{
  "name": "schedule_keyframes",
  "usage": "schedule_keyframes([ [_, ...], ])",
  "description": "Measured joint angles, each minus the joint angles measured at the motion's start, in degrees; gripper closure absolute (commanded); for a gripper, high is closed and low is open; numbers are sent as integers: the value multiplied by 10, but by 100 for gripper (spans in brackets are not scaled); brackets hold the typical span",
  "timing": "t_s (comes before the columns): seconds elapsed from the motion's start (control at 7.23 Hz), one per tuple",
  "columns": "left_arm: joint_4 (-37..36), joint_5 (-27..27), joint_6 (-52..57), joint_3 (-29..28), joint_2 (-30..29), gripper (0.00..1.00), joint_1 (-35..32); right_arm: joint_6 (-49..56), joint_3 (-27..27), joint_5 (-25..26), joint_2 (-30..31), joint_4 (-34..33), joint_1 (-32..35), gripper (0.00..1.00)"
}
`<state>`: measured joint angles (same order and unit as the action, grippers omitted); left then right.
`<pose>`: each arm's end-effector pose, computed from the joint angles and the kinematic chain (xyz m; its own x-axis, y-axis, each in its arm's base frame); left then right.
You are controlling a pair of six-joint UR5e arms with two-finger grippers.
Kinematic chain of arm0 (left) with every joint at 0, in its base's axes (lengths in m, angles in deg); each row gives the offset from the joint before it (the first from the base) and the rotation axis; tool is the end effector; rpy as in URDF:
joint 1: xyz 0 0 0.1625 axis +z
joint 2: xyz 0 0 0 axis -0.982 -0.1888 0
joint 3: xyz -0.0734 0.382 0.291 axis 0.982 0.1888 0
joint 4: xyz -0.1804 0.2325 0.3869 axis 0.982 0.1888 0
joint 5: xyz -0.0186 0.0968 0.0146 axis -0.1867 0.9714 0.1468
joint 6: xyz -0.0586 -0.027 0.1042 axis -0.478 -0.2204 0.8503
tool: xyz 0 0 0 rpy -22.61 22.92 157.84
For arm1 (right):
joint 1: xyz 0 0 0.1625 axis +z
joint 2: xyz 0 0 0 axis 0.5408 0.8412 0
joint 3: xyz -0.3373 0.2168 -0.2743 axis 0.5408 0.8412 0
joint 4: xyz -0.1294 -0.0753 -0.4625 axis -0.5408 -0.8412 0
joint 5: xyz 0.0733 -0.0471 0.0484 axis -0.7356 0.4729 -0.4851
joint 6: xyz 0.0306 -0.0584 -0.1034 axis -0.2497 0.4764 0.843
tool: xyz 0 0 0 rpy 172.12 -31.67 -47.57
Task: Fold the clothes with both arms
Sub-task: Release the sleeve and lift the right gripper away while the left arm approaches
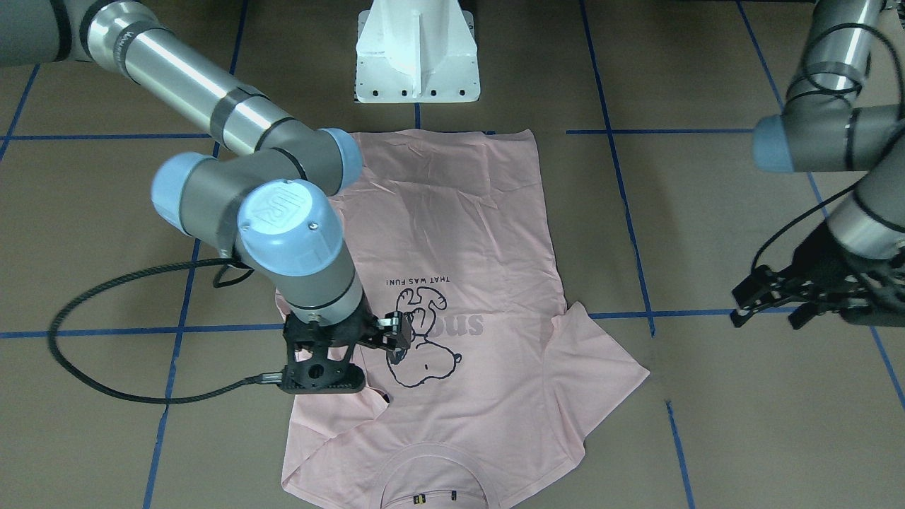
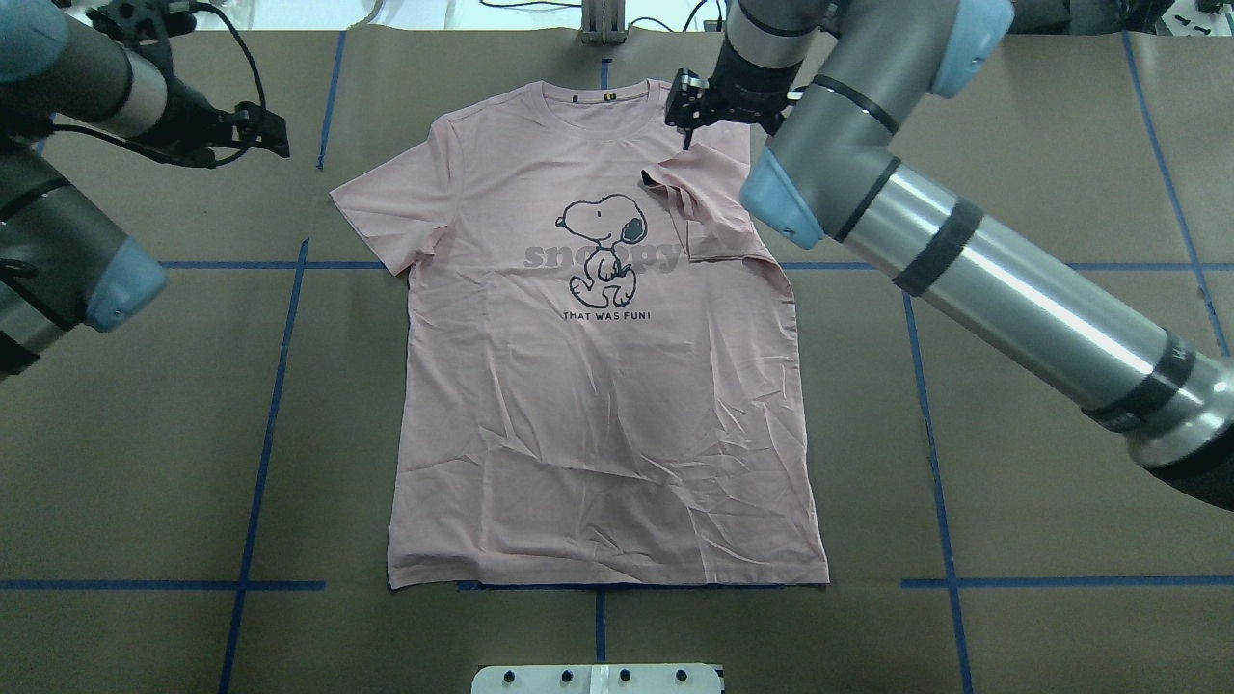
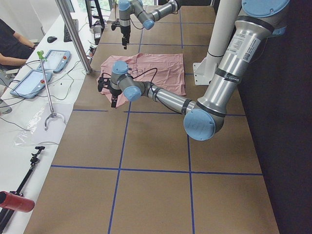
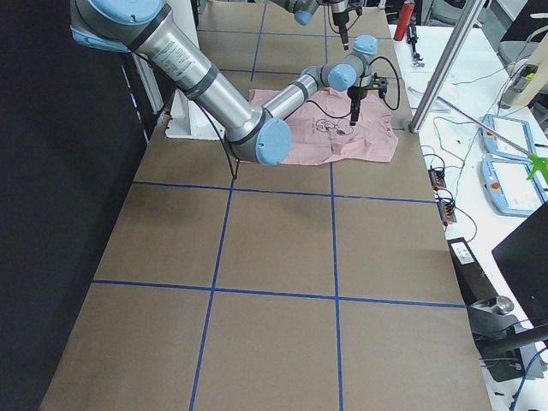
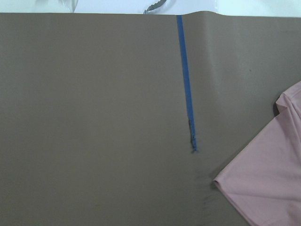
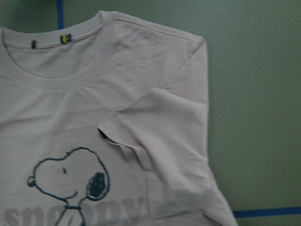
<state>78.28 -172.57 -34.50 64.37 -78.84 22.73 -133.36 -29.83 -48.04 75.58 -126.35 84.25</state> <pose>0.3736 -0.7151 0.4440 0.6039 -0.0933 -0.7916 0.3451 0.9258 0.1542 -0.4988 -0.7353 0.2313 0.6676 0.0913 0.7389 -0.1061 0.9940 -0.0269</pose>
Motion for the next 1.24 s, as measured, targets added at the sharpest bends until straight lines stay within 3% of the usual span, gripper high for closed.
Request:
schedule_keyframes([
  [0.41, 71, 89, -42, -102, -51, 2, 52, 115, -88, -25, 110, -13, 37, 0],
  [0.69, 108, 100, -41, -152, -64, 4, 67, 122, -105, -33, 129, -11, 42, 0],
  [1.11, 124, 132, -42, -177, -71, 9, 86, 119, -107, -33, 132, -10, 41, 0],
  [1.24, 125, 135, -41, -180, -72, 15, 87, 118, -107, -33, 132, -10, 41, 0],
])
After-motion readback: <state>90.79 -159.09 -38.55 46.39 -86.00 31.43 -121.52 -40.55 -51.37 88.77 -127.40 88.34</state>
